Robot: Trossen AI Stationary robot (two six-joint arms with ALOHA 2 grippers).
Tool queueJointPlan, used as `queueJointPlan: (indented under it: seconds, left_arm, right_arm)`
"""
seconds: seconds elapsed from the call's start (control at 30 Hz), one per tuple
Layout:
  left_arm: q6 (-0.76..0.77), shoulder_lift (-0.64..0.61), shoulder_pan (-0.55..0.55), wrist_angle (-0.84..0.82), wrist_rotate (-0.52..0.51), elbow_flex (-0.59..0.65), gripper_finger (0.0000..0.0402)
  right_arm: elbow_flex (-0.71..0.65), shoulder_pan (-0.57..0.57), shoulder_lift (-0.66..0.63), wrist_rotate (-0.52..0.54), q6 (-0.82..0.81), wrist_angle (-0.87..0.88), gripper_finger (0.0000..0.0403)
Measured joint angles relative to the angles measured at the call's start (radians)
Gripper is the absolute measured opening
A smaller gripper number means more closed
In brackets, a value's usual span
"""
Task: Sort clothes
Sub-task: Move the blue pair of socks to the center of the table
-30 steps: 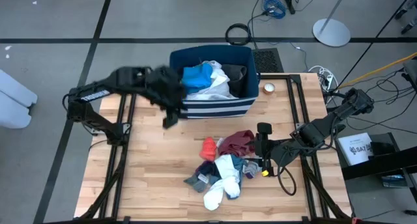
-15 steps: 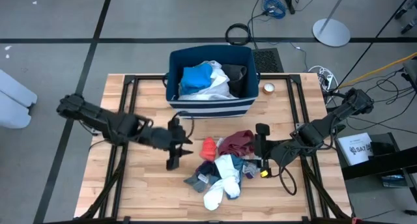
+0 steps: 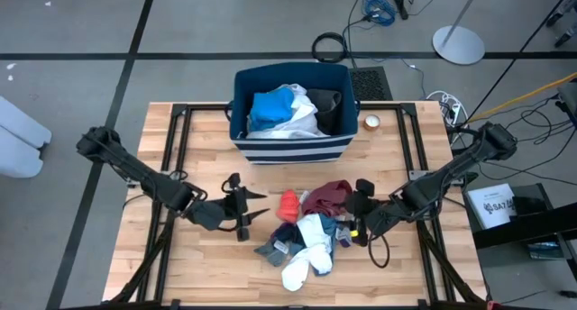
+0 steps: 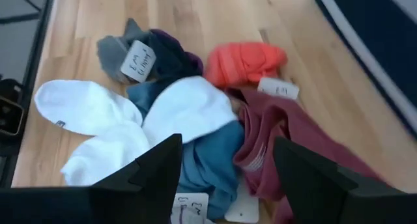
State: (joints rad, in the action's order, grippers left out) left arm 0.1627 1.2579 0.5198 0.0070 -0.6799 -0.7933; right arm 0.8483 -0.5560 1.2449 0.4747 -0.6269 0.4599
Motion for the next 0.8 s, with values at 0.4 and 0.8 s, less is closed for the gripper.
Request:
queueJointPlan:
  seconds: [0.4,0.8]
  left_arm:
    - [-0.183,0.001,-0.066,0.651,0.305,0.242,0.018]
    - [-0.064,0.005,-0.148,0.638,0.252,0.258,0.018]
  right_arm:
    - [-0.071,0.005,0.047,-0.04,-0.096,-0.102,0.0228]
    - [-0.071,0.008,0.265,-0.087,-0.083,-0.143,0.0228]
